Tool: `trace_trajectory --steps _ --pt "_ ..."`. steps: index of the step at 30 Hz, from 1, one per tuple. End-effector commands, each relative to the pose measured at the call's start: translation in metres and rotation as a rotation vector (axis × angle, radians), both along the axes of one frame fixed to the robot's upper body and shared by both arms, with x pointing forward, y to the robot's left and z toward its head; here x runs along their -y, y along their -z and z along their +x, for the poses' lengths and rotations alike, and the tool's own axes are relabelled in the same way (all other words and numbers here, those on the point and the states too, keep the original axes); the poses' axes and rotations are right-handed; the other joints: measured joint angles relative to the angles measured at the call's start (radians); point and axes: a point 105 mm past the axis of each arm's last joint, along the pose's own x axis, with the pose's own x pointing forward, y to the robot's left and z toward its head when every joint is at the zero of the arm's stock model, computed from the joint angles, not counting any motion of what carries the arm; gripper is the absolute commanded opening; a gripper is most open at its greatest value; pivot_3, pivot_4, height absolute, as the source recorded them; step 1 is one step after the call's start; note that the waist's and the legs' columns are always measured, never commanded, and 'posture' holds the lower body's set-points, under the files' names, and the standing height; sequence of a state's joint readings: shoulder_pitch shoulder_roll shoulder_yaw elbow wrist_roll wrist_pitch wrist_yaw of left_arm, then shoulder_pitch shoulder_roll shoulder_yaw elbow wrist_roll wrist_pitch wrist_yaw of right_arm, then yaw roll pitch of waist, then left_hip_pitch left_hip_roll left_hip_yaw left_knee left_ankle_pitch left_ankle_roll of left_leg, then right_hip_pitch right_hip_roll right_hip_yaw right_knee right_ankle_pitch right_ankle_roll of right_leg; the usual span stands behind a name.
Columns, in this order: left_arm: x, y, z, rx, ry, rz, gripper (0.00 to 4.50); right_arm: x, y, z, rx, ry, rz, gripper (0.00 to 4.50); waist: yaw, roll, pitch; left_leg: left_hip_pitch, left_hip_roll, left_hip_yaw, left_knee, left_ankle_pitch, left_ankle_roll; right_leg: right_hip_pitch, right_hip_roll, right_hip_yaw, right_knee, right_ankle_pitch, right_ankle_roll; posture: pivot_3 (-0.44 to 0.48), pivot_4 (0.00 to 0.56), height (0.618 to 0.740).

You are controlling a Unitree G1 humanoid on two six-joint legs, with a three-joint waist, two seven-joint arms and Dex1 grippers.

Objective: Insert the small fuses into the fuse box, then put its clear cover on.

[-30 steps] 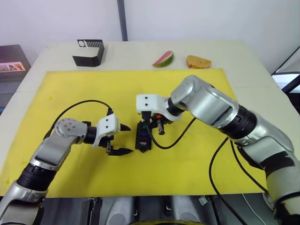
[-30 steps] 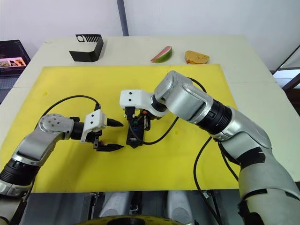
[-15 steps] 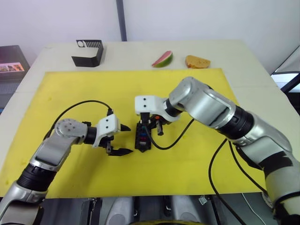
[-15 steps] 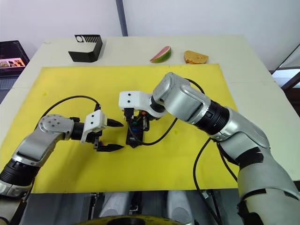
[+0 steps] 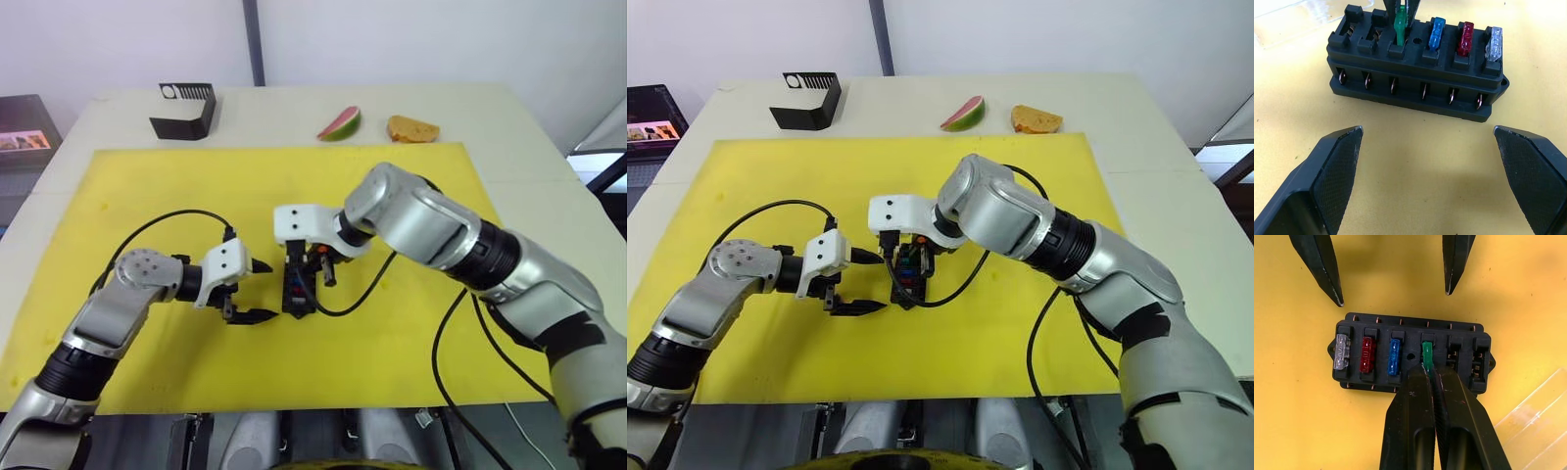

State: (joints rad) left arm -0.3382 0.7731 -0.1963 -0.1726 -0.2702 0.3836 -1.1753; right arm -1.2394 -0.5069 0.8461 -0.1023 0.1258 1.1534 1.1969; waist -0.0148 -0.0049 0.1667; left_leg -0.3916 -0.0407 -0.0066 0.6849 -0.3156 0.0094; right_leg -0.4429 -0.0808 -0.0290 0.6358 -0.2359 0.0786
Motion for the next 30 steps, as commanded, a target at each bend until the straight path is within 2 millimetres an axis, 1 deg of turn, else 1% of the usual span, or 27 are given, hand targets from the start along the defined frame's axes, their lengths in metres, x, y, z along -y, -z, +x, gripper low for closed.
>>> trace_trajectory --steps 1,4,11,16,18,19,21,30 --pt "0.005 -0.008 -0.001 0.038 0.02 -0.013 4.48 -0.006 -0.002 -0.001 -0.009 0.0 -0.011 0.0 -0.001 0.0 0.0 0.0 0.0 0.0 0.0 0.0 0.0 0.0 0.0 0.0 0.0 0.0 0.0 0.0 0.15 0.74" --pt "0.006 -0.007 -0.002 0.038 0.02 -0.016 4.48 -0.006 0.001 0.001 -0.006 0.011 -0.03 0.0 -0.002 0.0 0.0 0.0 0.0 0.0 0.0 0.0 0.0 0.0 0.0 0.0 0.0 0.0 0.0 0.0 0.15 0.74" --pt "0.006 -0.006 -0.001 0.039 0.019 -0.013 4.48 -0.001 0.011 -0.003 -0.009 -0.007 -0.07 0.0 -0.002 0.0 0.0 0.0 0.0 0.0 0.0 0.0 0.0 0.0 0.0 0.0 0.0 0.0 0.0 0.0 0.15 0.74" --pt "0.005 -0.006 -0.001 0.037 0.018 -0.011 4.48 -0.003 0.008 -0.003 0.006 -0.008 -0.054 0.0 -0.002 0.0 0.0 0.0 0.0 0.0 0.0 0.0 0.0 0.0 0.0 0.0 0.0 0.0 0.0 0.0 0.15 0.74" --pt "0.005 -0.007 -0.001 0.037 0.018 -0.009 4.5 -0.004 0.005 -0.002 0.017 -0.012 -0.039 0.66 -0.002 0.0 0.0 0.0 0.0 0.0 0.0 0.0 0.0 0.0 0.0 0.0 0.0 0.0 0.0 0.0 0.15 0.74" --pt "0.004 -0.007 0.0 0.038 0.018 -0.009 4.5 -0.004 0.003 -0.001 0.023 -0.012 -0.034 0.91 -0.001 0.0 0.0 0.0 0.0 0.0 0.0 0.0 0.0 0.0 0.0 0.0 0.0 0.0 0.0 0.0 0.15 0.74" --pt "0.004 -0.008 0.0 0.039 0.019 -0.008 4.5 -0.005 0.0 0.001 0.032 -0.012 -0.021 1.83 -0.001 0.0 0.0 0.0 0.0 0.0 0.0 0.0 0.0 0.0 0.0 0.0 0.0 0.0 0.0 0.0 0.15 0.74" --pt "0.005 -0.008 0.002 0.042 0.016 -0.014 4.5 -0.004 -0.01 0.005 0.046 0.004 0.024 1.83 -0.001 0.0 0.0 0.0 0.0 0.0 0.0 0.0 0.0 0.0 0.0 0.0 0.0 0.0 0.0 0.0 0.15 0.74"
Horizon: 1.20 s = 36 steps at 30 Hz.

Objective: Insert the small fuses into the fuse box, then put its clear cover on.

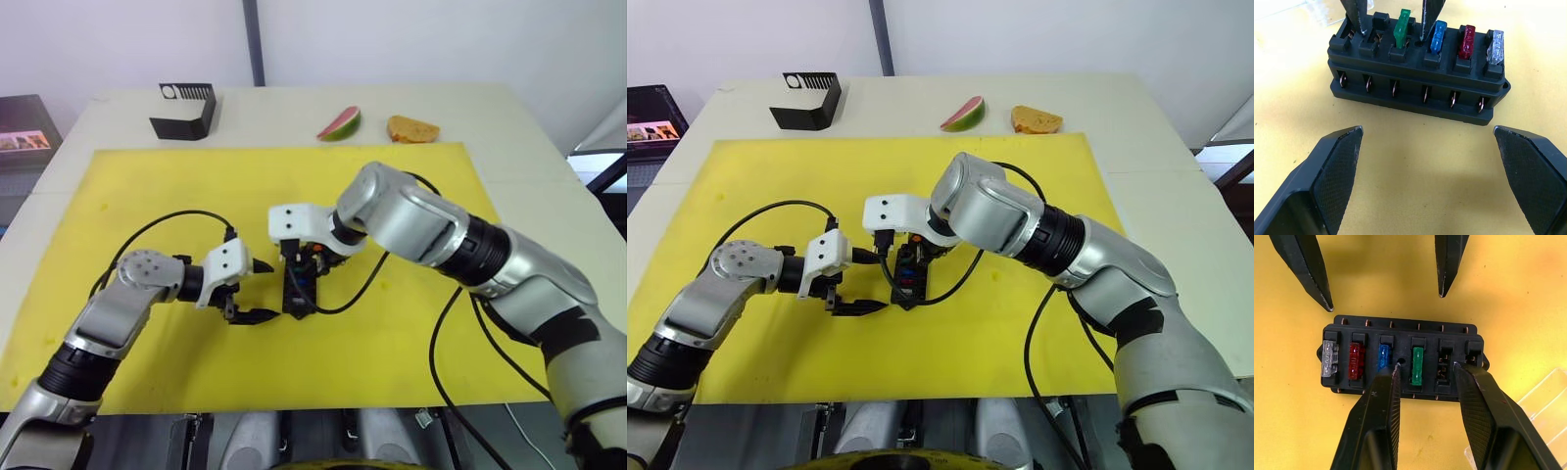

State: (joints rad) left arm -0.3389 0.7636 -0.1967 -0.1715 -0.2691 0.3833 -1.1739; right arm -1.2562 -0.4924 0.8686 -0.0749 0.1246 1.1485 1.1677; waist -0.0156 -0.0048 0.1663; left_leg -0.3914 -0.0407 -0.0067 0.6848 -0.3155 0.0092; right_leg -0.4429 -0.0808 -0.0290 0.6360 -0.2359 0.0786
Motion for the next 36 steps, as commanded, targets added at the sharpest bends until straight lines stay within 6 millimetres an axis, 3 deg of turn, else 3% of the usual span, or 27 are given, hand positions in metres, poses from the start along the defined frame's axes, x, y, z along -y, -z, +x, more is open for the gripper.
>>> trace_trajectory --steps 1,10,15,20,23,27,30,32,36 --pt "0.003 -0.009 0.002 0.042 0.014 -0.006 4.5 -0.001 -0.014 0.002 0.025 -0.007 0.047 1.83 0.0 0.0 0.0 0.0 0.0 0.0 0.0 0.0 0.0 0.0 0.0 0.0 0.0 0.0 0.0 0.0 0.15 0.74" --pt "0.0 -0.011 0.004 0.044 0.009 -0.004 4.5 0.003 -0.039 0.004 0.038 -0.017 0.127 1.83 0.001 0.0 0.0 0.0 0.0 0.0 0.0 0.0 0.0 0.0 0.0 0.0 0.0 0.0 0.0 0.0 0.15 0.74" --pt "-0.003 -0.012 0.006 0.046 0.006 -0.003 4.5 0.003 -0.056 -0.007 0.021 -0.069 0.225 1.83 0.001 0.0 0.0 0.0 0.0 0.0 0.0 0.0 0.0 0.0 0.0 0.0 0.0 0.0 0.0 0.0 0.15 0.74" --pt "-0.007 -0.017 0.008 0.05 0.001 -0.004 4.5 -0.003 -0.07 -0.017 0.163 -0.165 0.601 1.83 0.004 -0.001 -0.001 -0.001 0.0 -0.001 0.0 0.0 0.0 0.001 0.0 0.0 -0.001 0.0 0.0 0.0 0.15 0.74" --pt "-0.008 -0.018 0.005 0.043 0.002 -0.001 4.5 0.016 -0.048 -0.026 0.011 -0.153 0.61 1.83 0.006 -0.001 0.0 -0.001 0.0 0.0 0.0 0.0 0.0 0.001 0.0 0.0 -0.001 0.0 0.0 0.0 0.15 0.74" --pt "-0.007 -0.018 0.005 0.045 -0.008 -0.01 4.5 0.034 -0.018 -0.017 0.058 -0.091 0.599 1.83 0.004 -0.001 0.0 0.0 0.0 0.0 0.0 0.0 0.001 0.001 -0.001 0.0 -0.001 0.0 0.0 0.0 0.15 0.74" --pt "-0.007 -0.018 0.005 0.05 -0.014 -0.013 4.5 0.034 -0.013 -0.019 0.022 -0.066 0.675 1.02 0.0 -0.001 0.0 0.0 0.0 0.0 0.0 0.0 0.0 0.0 0.0 0.0 0.0 0.0 0.0 0.0 0.15 0.74" --pt "-0.006 -0.018 0.006 0.053 -0.014 -0.017 4.5 0.032 -0.008 -0.015 0.023 -0.043 0.707 0.06 -0.001 -0.001 0.0 0.0 0.0 0.0 0.0 0.0 0.0 0.0 0.001 0.0 0.0 0.0 0.0 0.0 0.15 0.74" --pt "-0.005 -0.018 0.006 0.058 -0.007 -0.01 4.5 0.029 -0.004 -0.011 0.021 -0.022 0.738 0.06 0.004 -0.001 0.0 0.0 0.0 0.0 0.0 0.0 0.0 0.001 0.001 0.0 0.0 0.0 0.0 0.0 0.15 0.74"
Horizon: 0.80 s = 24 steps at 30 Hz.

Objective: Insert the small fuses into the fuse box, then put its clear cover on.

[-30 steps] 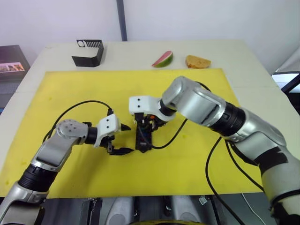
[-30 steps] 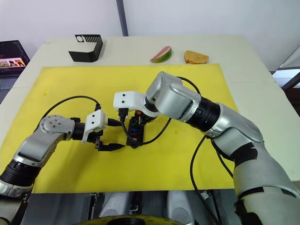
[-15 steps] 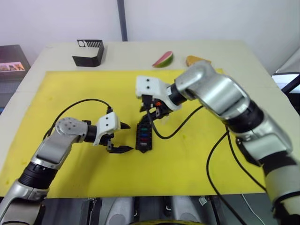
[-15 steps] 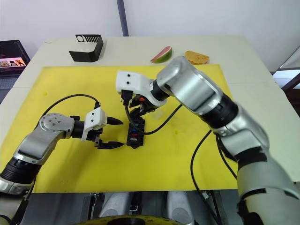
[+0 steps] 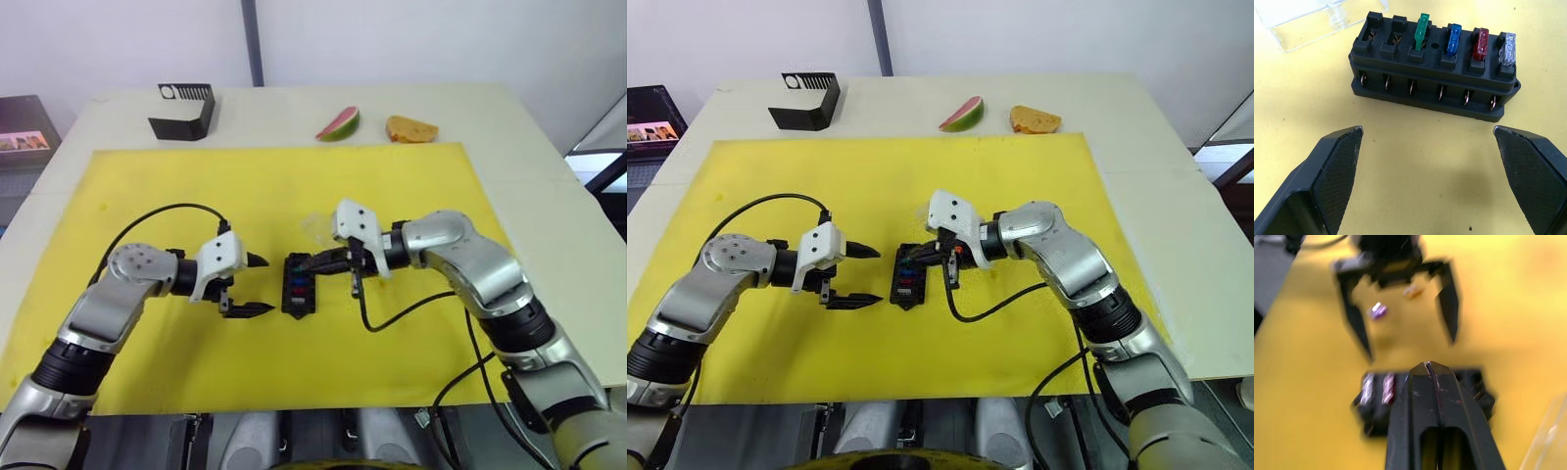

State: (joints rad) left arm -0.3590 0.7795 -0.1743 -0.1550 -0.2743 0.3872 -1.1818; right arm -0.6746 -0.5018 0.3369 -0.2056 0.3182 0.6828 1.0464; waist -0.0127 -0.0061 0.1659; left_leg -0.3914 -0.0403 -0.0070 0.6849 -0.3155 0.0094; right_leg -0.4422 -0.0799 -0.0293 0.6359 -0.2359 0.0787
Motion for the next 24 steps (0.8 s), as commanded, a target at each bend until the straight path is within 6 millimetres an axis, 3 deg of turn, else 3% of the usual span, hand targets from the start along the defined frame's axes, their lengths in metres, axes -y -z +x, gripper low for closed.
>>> trace_trajectory --steps 1,11,21,24 --pt "0.002 -0.011 0.001 0.045 0.013 -0.014 4.5 -0.002 -0.008 0.002 0.032 0.003 0.047 0.06 0.003 0.0 0.0 0.0 0.0 0.0 0.0 0.0 0.0 0.0 0.0 0.0 0.0 0.0 0.0 0.0 0.15 0.74" --pt "0.007 -0.01 0.001 0.056 0.019 -0.027 4.5 0.001 0.012 0.001 -0.033 0.021 -0.024 0.06 0.002 0.0 0.0 0.0 0.0 0.0 0.0 0.0 0.0 0.0 0.0 0.0 0.0 0.0 0.0 0.0 0.15 0.74" --pt "0.008 -0.009 0.001 0.057 0.025 -0.019 4.5 0.002 0.02 0.007 -0.027 0.042 -0.047 0.06 0.002 0.0 0.0 0.0 0.0 0.0 0.0 0.0 0.0 0.001 0.0 0.0 0.0 0.0 0.0 0.0 0.15 0.74" --pt "0.008 -0.01 0.003 0.06 0.025 -0.016 4.5 0.007 0.037 0.007 -0.078 0.055 -0.108 0.06 0.002 0.0 0.0 0.0 0.0 0.0 0.0 0.0 0.0 0.001 0.0 0.0 0.0 0.0 0.0 0.0 0.15 0.74"
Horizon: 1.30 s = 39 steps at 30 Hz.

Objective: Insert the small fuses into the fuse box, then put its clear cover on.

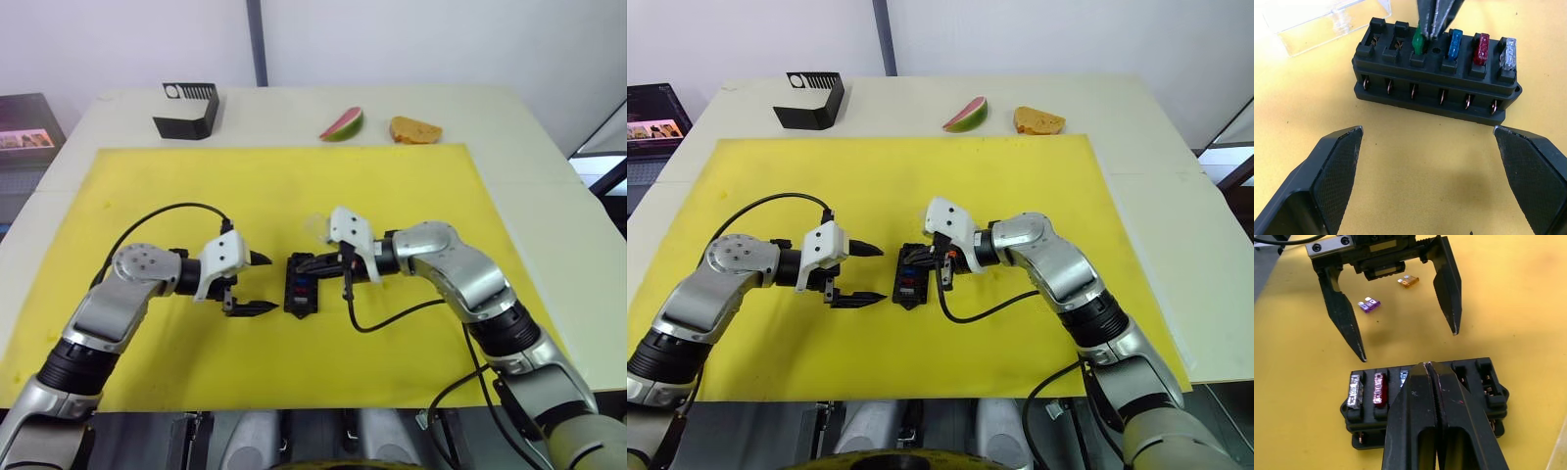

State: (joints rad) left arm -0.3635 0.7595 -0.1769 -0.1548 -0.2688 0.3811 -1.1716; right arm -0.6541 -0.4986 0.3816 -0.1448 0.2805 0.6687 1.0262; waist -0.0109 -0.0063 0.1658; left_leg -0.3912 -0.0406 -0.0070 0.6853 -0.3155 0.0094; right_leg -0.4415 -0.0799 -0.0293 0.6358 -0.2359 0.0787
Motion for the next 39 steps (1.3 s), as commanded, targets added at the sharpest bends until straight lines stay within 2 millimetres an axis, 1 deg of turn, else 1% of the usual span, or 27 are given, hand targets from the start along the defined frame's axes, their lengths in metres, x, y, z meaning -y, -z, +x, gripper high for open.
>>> trace_trajectory --steps 1,5,10,12,14,17,20,22,24,25,26,27,29,30,31,33,34,35,38,39 --pt "0.003 -0.01 0.002 0.049 0.023 0.001 4.5 0.005 0.02 -0.001 -0.062 0.013 -0.071 0.06 0.0 0.0 0.0 0.0 0.0 0.0 0.0 0.0 0.0 0.0 0.0 0.0 0.0 0.0 0.0 0.0 0.15 0.74" --pt "0.003 -0.009 0.003 0.051 0.024 0.003 4.5 0.008 0.036 -0.006 -0.115 0.012 -0.121 0.06 0.0 0.0 0.0 0.002 0.0 0.0 0.0 0.0 0.001 0.002 0.0 0.0 0.0 0.0 0.0 0.0 0.15 0.74" --pt "0.005 -0.01 0.003 0.051 0.025 -0.002 4.5 0.009 0.038 0.002 -0.123 0.058 -0.144 0.06 0.0 0.0 -0.001 0.003 0.0 0.0 0.0 -0.001 0.001 0.003 0.0 0.0 0.0 0.0 0.0 0.0 0.15 0.74" --pt "0.006 -0.01 0.003 0.051 0.026 -0.003 4.5 0.008 0.035 0.005 -0.113 0.069 -0.135 0.06 0.0 0.0 -0.001 0.004 0.0 0.0 0.0 -0.001 0.001 0.005 0.0 0.0 0.0 0.0 0.0 0.0 0.15 0.74" --pt "0.006 -0.01 0.003 0.05 0.026 -0.006 4.5 0.003 0.024 0.007 -0.114 0.074 -0.081 0.06 0.0 0.0 -0.001 0.006 0.0 0.0 0.0 -0.001 0.002 0.006 0.0 0.0 0.0 0.0 0.0 0.0 0.15 0.74" --pt "0.005 -0.013 0.002 0.046 0.022 -0.019 4.5 -0.007 -0.023 0.012 -0.143 0.094 0.141 0.06 0.0 0.0 -0.001 0.007 0.0 0.0 0.0 -0.002 0.004 0.007 0.0 0.0 0.0 0.0 0.0 0.0 0.15 0.74" --pt "0.003 -0.022 -0.001 0.031 0.014 -0.058 4.5 -0.005 -0.06 0.005 -0.139 0.057 0.258 0.06 0.001 0.0 -0.001 0.004 0.0 -0.001 0.0 0.0 0.0 0.004 0.0 0.0 0.0 0.0 0.0 0.0 0.15 0.74" --pt "-0.003 -0.03 -0.005 0.016 0.002 -0.084 4.5 -0.002 -0.081 -0.001 -0.098 0.036 0.318 0.06 0.0 0.0 -0.001 0.0 0.0 -0.001 0.0 0.0 0.0 0.0 -0.001 0.0 0.0 0.0 0.0 0.0 0.15 0.74" --pt "-0.007 -0.034 -0.006 0.011 -0.01 -0.094 4.5 0.0 -0.09 -0.003 -0.073 0.037 0.348 0.06 -0.001 0.0 -0.001 0.0 0.0 -0.001 0.0 0.0 0.0 -0.001 -0.001 0.0 0.0 0.0 0.0 0.0 0.15 0.74" --pt "-0.019 -0.044 -0.009 -0.007 -0.041 -0.119 4.5 0.008 -0.093 -0.005 -0.013 0.039 0.303 0.06 -0.001 0.0 -0.001 0.0 0.0 -0.001 -0.001 0.0 0.0 -0.001 -0.001 0.0 0.0 0.0 0.0 0.0 0.15 0.74" --pt "-0.033 -0.055 -0.015 -0.027 -0.077 -0.142 4.5 0.021 -0.092 -0.007 0.046 0.048 0.242 0.06 -0.002 0.0 0.0 0.0 0.0 -0.001 -0.001 0.0 0.0 -0.001 -0.001 0.0 0.0 0.0 0.0 0.0 0.15 0.74" --pt "-0.043 -0.063 -0.02 -0.041 -0.099 -0.158 4.5 0.029 -0.091 -0.009 0.085 0.051 0.195 0.06 -0.002 0.0 0.0 0.0 0.0 -0.001 -0.001 0.0 0.0 -0.001 -0.001 0.0 0.0 0.0 0.0 0.0 0.15 0.74" --pt "-0.067 -0.071 -0.028 -0.061 -0.171 -0.148 4.5 0.057 -0.073 -0.013 0.166 0.06 0.022 0.06 -0.001 0.0 0.0 -0.001 0.0 -0.001 -0.001 -0.001 0.001 0.0 -0.001 0.0 -0.002 0.0 0.0 0.0 0.15 0.74" --pt "-0.074 -0.073 -0.031 -0.065 -0.195 -0.141 4.5 0.066 -0.067 -0.014 0.184 0.055 -0.035 0.06 0.001 0.0 0.0 -0.001 0.0 -0.001 -0.001 -0.002 0.003 0.0 -0.001 0.0 -0.002 0.0 0.0 0.0 0.15 0.74" --pt "-0.087 -0.074 -0.034 -0.073 -0.244 -0.127 4.5 0.082 -0.06 -0.017 0.197 0.056 -0.103 0.3 0.002 0.0 0.0 0.0 0.0 -0.001 -0.001 -0.003 0.005 0.001 -0.001 0.0 -0.003 0.0 0.0 0.0 0.15 0.74" --pt "-0.112 -0.075 -0.041 -0.099 -0.328 -0.097 4.5 0.106 -0.056 -0.02 0.192 0.071 -0.16 0.91 0.0 0.001 0.0 0.001 0.0 0.0 -0.001 -0.004 0.007 0.002 -0.001 0.0 -0.004 0.0 0.0 0.0 0.15 0.74" --pt "-0.12 -0.075 -0.045 -0.11 -0.354 -0.086 4.5 0.113 -0.056 -0.021 0.186 0.076 -0.172 1.42 -0.001 0.0 0.0 0.001 0.0 0.0 -0.001 -0.004 0.007 0.003 -0.001 0.0 -0.004 0.0 0.0 0.0 0.15 0.74" --pt "-0.133 -0.072 -0.049 -0.128 -0.391 -0.062 4.5 0.124 -0.056 -0.022 0.174 0.092 -0.177 1.96 -0.003 0.001 0.0 0.002 0.0 0.0 -0.001 -0.004 0.007 0.003 -0.001 0.0 -0.004 0.0 0.0 0.0 0.15 0.74" --pt "-0.164 -0.058 -0.059 -0.165 -0.479 0.014 4.5 0.146 -0.055 -0.021 0.168 0.148 -0.205 3.4 -0.003 0.001 0.001 0.003 0.001 0.0 -0.001 -0.004 0.007 0.003 -0.001 0.0 -0.003 0.0 0.0 0.0 0.15 0.74" --pt "-0.172 -0.054 -0.063 -0.176 -0.501 0.033 4.5 0.152 -0.055 -0.021 0.168 0.164 -0.215 3.97 -0.001 0.002 0.001 0.003 0.001 0.0 -0.002 -0.004 0.007 0.003 -0.001 0.0 -0.003 0.0 0.0 0.0 0.15 0.74"
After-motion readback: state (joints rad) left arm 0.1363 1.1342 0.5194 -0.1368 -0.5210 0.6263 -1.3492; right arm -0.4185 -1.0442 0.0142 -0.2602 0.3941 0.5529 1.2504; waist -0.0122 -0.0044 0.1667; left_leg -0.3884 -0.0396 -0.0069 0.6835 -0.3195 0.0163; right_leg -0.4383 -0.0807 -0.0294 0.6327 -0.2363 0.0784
